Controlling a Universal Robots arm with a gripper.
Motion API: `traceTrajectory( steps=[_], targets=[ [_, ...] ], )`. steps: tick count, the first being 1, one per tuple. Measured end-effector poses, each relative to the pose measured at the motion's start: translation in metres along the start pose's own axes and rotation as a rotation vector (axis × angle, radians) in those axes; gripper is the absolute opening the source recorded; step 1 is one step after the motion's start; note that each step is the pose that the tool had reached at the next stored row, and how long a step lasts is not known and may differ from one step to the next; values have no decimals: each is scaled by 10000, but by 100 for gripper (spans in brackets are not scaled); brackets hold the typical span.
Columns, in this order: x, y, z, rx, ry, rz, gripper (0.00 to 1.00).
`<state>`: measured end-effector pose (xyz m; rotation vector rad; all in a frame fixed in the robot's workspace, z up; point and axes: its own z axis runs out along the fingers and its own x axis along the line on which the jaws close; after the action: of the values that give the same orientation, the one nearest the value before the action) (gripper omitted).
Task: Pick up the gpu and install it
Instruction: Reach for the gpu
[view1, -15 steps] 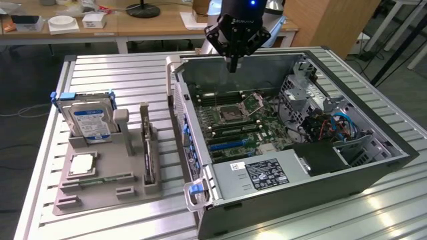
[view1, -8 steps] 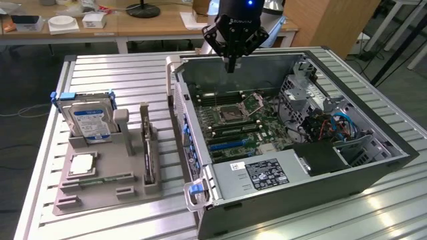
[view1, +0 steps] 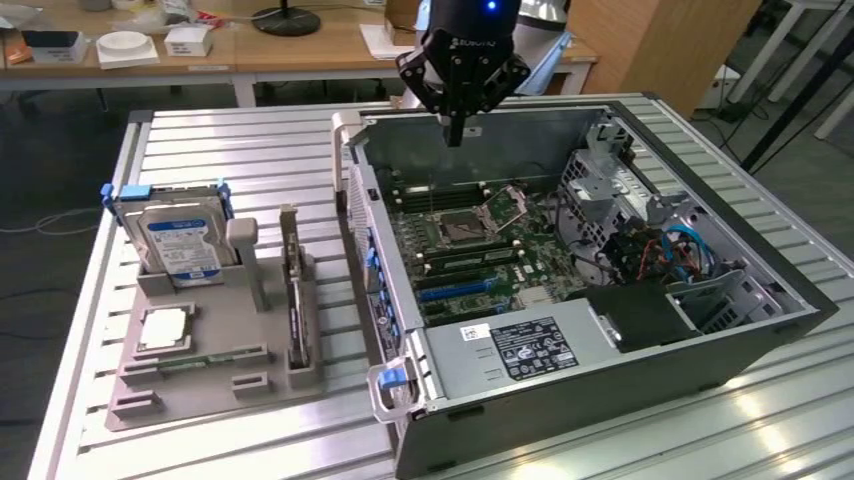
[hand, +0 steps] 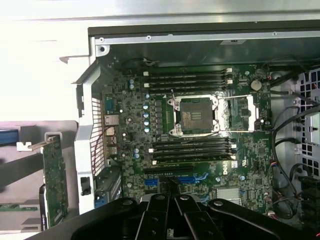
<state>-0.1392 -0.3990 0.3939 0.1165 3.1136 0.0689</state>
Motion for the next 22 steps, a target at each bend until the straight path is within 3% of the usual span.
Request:
traceTrajectory(
  steps=[22],
  targets=[
    [231, -18, 14, 0, 0, 1, 11]
  ],
)
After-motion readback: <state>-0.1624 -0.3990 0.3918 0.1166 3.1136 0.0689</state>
